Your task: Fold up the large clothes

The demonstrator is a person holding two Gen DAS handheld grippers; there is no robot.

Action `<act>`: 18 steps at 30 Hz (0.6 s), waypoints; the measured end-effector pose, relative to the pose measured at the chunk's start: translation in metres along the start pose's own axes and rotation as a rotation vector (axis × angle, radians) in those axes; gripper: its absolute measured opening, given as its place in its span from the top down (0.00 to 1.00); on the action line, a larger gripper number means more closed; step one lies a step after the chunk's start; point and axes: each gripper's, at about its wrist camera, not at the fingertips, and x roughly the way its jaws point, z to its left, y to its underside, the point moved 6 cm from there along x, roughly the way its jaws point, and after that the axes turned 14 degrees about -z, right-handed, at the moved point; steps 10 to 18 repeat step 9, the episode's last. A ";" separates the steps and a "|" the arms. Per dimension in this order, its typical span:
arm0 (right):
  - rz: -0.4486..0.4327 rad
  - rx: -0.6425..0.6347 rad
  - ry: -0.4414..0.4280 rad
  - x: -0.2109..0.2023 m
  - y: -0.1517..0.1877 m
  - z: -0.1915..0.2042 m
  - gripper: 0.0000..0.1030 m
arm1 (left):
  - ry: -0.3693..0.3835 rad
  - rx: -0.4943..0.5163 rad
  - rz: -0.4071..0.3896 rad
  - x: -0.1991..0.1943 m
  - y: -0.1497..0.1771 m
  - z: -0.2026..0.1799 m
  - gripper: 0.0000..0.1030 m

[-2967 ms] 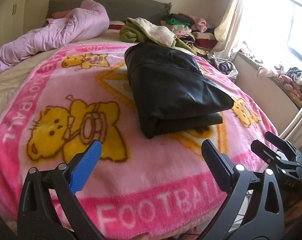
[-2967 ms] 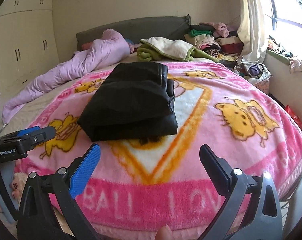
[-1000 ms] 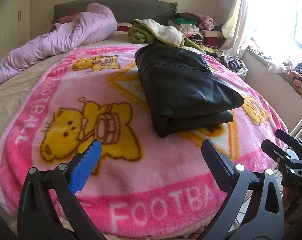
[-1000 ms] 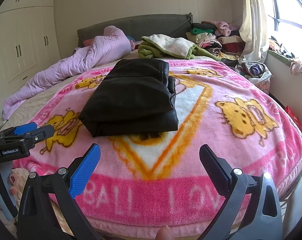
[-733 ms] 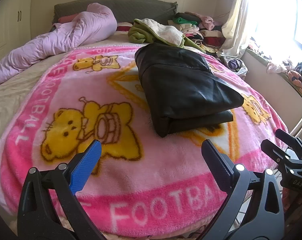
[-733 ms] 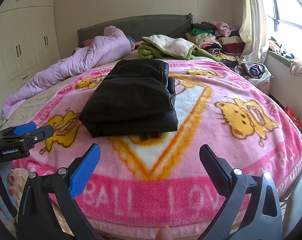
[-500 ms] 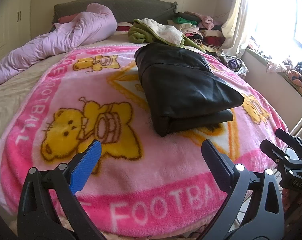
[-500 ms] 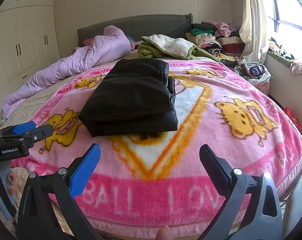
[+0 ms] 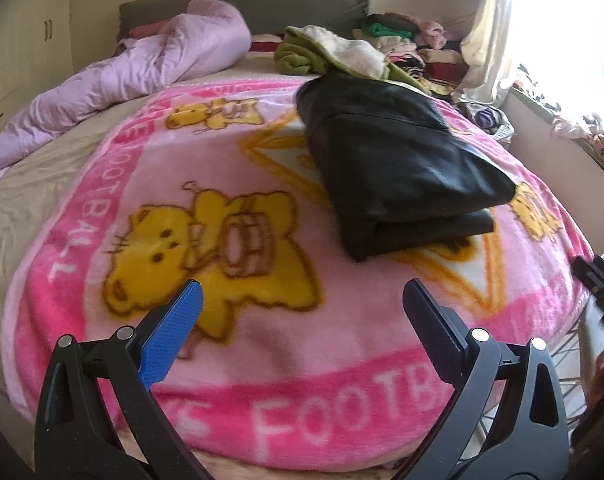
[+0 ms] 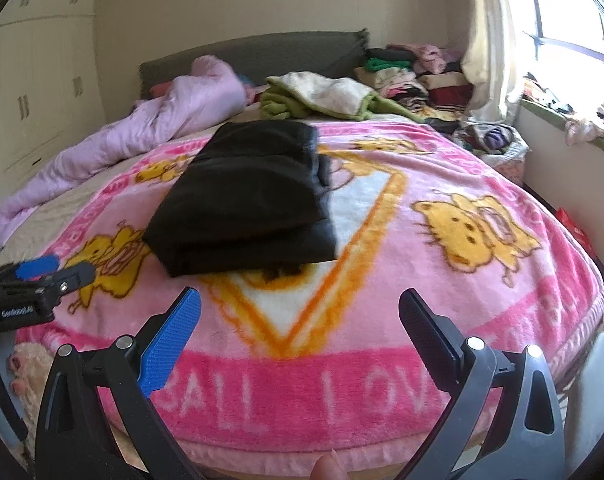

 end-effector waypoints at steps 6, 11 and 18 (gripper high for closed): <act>-0.008 0.125 0.279 -0.017 0.006 -0.113 0.04 | -0.231 -0.092 -0.005 0.008 -0.030 0.138 0.09; 0.012 0.204 0.581 -0.040 0.022 -0.235 0.04 | -0.427 -0.132 0.000 0.012 -0.043 0.243 0.09; 0.012 0.204 0.581 -0.040 0.022 -0.235 0.04 | -0.427 -0.132 0.000 0.012 -0.043 0.243 0.09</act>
